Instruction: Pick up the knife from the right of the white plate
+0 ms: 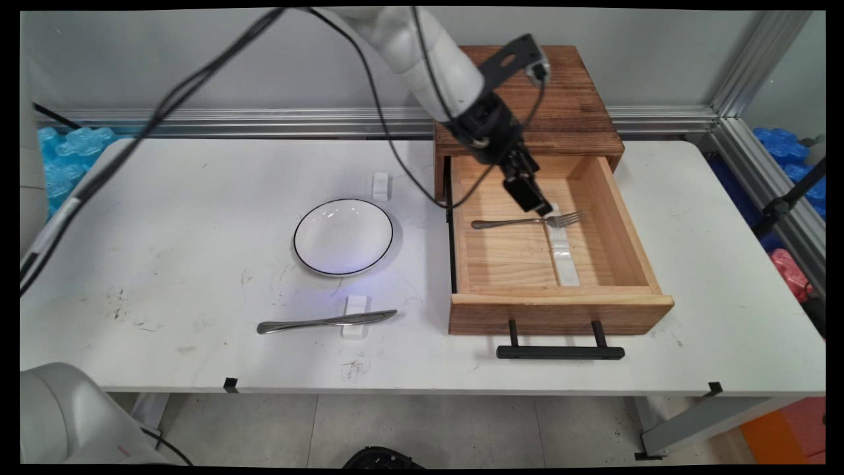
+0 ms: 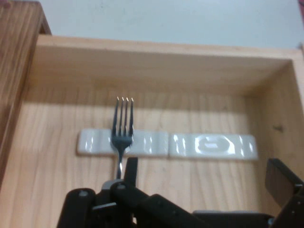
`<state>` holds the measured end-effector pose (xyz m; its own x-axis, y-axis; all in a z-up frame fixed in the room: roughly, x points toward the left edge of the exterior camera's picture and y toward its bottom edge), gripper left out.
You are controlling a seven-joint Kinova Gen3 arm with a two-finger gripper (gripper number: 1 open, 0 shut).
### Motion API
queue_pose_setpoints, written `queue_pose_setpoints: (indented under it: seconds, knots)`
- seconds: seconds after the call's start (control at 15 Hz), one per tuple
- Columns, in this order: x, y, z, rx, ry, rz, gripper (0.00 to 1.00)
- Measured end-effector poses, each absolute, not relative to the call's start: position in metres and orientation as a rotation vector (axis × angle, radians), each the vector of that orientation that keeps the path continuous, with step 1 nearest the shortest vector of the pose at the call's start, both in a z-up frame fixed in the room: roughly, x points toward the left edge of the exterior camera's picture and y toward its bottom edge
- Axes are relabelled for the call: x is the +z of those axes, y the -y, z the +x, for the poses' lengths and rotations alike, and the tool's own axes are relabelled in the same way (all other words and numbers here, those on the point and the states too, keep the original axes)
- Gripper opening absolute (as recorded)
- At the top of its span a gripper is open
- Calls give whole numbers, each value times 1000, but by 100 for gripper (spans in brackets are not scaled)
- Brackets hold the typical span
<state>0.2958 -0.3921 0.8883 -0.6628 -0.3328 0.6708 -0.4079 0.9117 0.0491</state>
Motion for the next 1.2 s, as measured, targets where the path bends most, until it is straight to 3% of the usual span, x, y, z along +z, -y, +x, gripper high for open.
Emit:
queue_pose_setpoints:
  seconds: [0.53, 1.2]
  knots:
    - [913, 339, 390, 76, 2355, 548, 100]
    - [893, 274, 483, -14, 2525, 603, 100]
